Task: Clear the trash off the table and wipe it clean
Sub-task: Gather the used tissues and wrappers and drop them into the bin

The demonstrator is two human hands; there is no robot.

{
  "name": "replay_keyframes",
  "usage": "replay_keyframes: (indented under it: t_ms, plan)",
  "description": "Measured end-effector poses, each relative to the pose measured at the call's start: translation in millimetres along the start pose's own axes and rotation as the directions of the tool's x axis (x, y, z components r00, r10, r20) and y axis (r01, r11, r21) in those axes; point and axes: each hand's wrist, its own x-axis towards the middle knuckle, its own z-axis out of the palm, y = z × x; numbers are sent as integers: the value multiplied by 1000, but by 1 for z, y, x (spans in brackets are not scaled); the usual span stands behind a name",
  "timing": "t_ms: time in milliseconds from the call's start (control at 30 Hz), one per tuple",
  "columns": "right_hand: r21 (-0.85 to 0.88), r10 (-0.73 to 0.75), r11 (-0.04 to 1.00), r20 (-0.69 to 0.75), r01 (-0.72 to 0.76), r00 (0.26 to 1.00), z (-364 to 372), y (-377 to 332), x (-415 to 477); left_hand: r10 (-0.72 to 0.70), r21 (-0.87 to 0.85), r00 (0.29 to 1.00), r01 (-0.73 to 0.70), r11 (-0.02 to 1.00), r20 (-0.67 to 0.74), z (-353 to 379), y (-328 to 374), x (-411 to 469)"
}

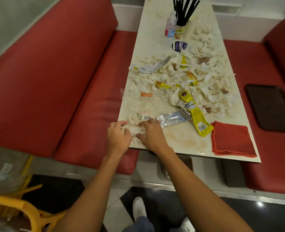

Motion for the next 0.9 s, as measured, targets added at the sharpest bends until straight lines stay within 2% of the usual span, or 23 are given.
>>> replay_keyframes:
  t_ms: [167, 267, 433, 567, 633, 700, 767, 900]
  plan:
    - [227, 137, 968, -100, -112, 985, -7, 1, 0, 7, -47, 1000, -7, 999, 5, 4, -2, 0]
    - [306, 173, 945, -175, -113, 969, -24, 0, -3, -3, -76, 1000, 1, 997, -21, 8, 3, 1]
    - [370, 202, 922, -215, -112, 955, -35, 6, -1, -16, -167, 998, 5, 986, -62, 9, 17, -5]
    - [449, 244, 888, -268, -103, 932, -45, 7, -4, -19, -288, 989, -24, 957, -144, 12, 36, -12]
    - [507, 254, 857, -261, -92, 931, -46, 5, -6, -29, -369, 991, -21, 929, -130, 14, 48, -16]
    - [568, 243, 820, -239, -67, 940, -46, -1, -10, -91, -497, 996, 69, 865, -20, 16, 59, -17]
    - [601, 209, 798, -218, -38, 953, -44, -11, -17, -167, -657, 979, 200, 727, 112, 18, 69, -15]
    - [604, 116, 797, -157, 2, 981, -32, -26, -27, -290, -792, 944, 295, 534, 156, 27, 72, -12]
